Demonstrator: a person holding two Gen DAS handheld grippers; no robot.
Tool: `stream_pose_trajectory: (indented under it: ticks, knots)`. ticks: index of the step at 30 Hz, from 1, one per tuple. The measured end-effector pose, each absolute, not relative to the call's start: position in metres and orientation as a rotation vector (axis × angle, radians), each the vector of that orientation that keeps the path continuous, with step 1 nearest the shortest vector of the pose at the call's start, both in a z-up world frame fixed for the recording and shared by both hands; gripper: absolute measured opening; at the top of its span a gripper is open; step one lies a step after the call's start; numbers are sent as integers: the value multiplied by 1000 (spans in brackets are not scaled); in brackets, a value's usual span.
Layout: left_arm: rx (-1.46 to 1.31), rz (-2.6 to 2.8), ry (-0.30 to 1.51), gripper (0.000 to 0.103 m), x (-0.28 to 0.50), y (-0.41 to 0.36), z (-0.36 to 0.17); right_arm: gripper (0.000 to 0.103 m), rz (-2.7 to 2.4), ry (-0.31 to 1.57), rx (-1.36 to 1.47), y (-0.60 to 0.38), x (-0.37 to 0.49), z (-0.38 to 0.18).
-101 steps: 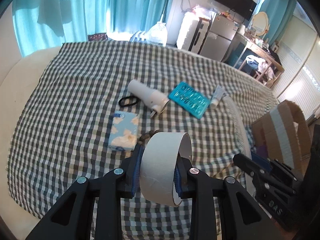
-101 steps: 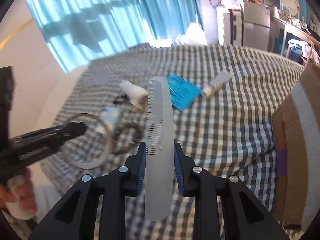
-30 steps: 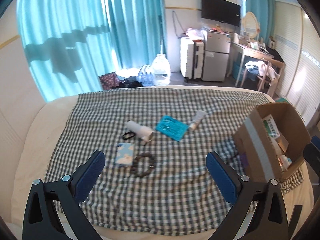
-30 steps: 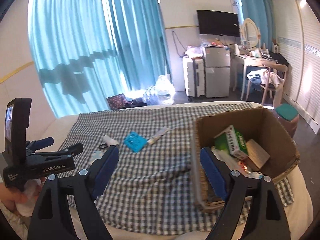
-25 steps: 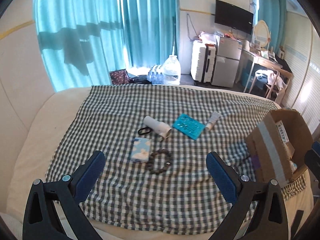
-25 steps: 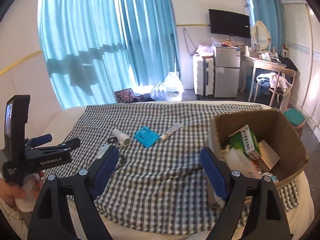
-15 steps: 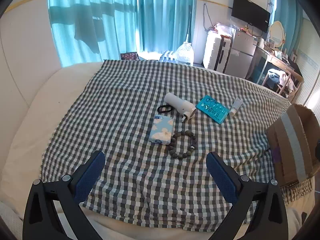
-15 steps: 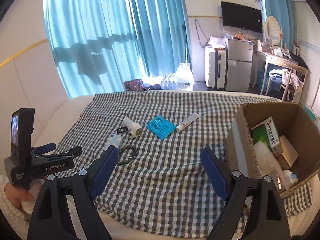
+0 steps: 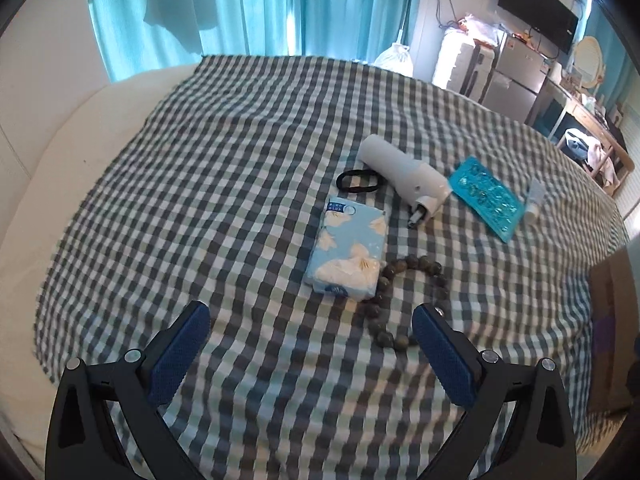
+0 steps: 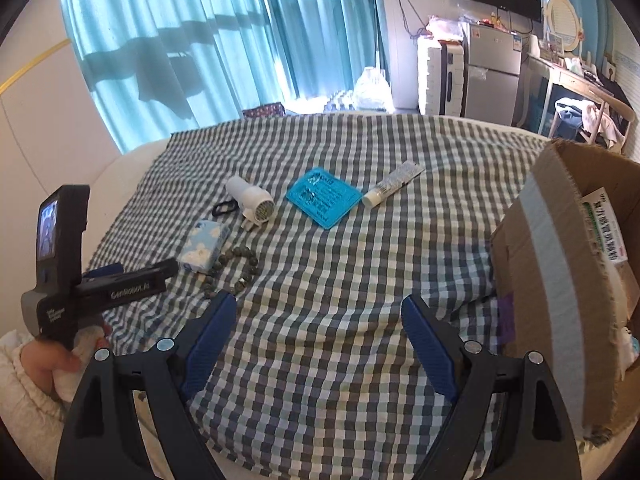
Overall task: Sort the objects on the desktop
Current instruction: 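Grasp the blue tissue pack with the left tool while the right tool grasps the bead bracelet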
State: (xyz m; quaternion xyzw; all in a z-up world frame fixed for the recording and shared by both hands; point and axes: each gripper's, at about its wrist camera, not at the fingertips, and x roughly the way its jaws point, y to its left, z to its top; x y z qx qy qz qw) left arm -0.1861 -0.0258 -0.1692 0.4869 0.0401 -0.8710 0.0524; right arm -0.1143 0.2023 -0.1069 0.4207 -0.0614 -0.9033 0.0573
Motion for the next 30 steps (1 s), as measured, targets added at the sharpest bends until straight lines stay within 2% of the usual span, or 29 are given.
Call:
stream_pose_trajectory:
  ticks: [7,10,12,13,14,15,18,22,25,28,30]
  knots:
    - [1603,-2617,108,103,-227,-23,-210,85,-2692,-180,1367,191,-140,-134]
    - [1660,-2604,154,103,-243,-28,-223,85,-2681,-88,1399,181,-148,-142]
    - [1658,-2609,182,95,-251,-32,-227,85,-2661,-66,1408,175,-154,-147]
    - [1653,-2617,187,83,-254,-34,-228,85,-2644,-67,1411,171,-157,-150]
    - [1651,-2619,174,60,-255,-34,-229,85,-2631,-70,1414,168,-161,-152]
    - [1653,-2611,127,53,-256,-34,-229,85,-2619,-71,1416,163,-165,-156]
    - [1703,-2615,165,53,-255,-44,-221,85,-2584,-23,1409,143,-179,-164]
    - [1636,-2614,180,53,-240,-63,-208,84,-2525,7,1385,112,-200,-178]
    - [1639,-2599,205,53,-229,-74,-206,70,-2552,69,1404,93,-217,-191]
    - [1654,-2577,216,53,-221,-84,-208,47,-2517,97,1504,83,-231,-216]
    - [1669,-2559,227,53,-215,-86,-205,43,-2541,103,1514,82,-232,-227]
